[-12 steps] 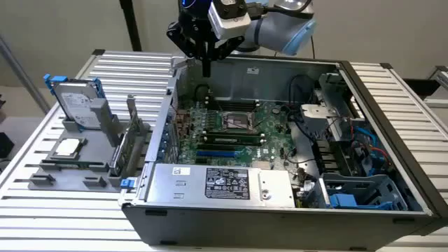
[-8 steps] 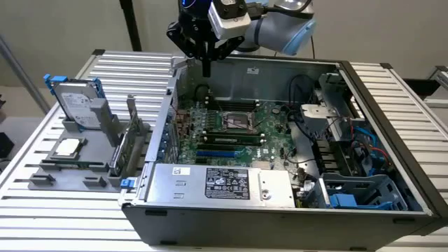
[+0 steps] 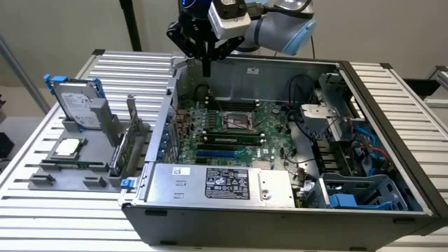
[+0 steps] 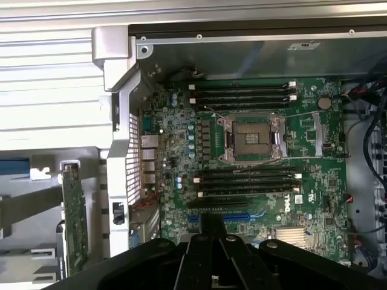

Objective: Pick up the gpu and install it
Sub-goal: 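Reach for the gpu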

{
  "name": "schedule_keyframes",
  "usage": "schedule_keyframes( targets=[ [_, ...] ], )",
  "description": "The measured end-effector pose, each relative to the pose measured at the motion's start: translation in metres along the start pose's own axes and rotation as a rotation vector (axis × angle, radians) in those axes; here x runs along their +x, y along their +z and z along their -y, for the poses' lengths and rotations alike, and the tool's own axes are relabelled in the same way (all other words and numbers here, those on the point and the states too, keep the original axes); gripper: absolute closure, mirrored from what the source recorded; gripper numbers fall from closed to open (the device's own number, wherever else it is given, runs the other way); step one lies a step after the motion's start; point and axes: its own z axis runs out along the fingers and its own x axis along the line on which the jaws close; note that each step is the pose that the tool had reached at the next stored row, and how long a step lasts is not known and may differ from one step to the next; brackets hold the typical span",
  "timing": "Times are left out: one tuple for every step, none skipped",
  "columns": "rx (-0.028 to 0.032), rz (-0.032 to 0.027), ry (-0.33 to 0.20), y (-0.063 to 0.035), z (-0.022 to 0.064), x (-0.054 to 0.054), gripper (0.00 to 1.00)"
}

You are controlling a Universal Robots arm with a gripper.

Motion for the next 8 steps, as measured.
schedule_keyframes(
  targets=[
    [0.0002,0.0000,0.000,0.0000,0.0000,0.000,1.00],
    [0.0015,0.0001,0.000,0.0000,0.0001,0.000,1.00],
    [0.0035,0.0003,0.000,0.0000,0.0005,0.001,1.00],
    [0.0061,0.0005,0.000,-0.0001,0.0014,0.002,1.00],
    [0.0085,0.0005,0.000,-0.0003,0.0026,0.004,1.00],
    [0.0102,0.0007,0.000,-0.0004,0.0041,0.006,1.00],
    [0.0110,0.0008,0.000,-0.0006,0.0057,0.008,1.00],
    [0.0116,0.0008,0.000,-0.0008,0.0075,0.011,1.00]
  ],
)
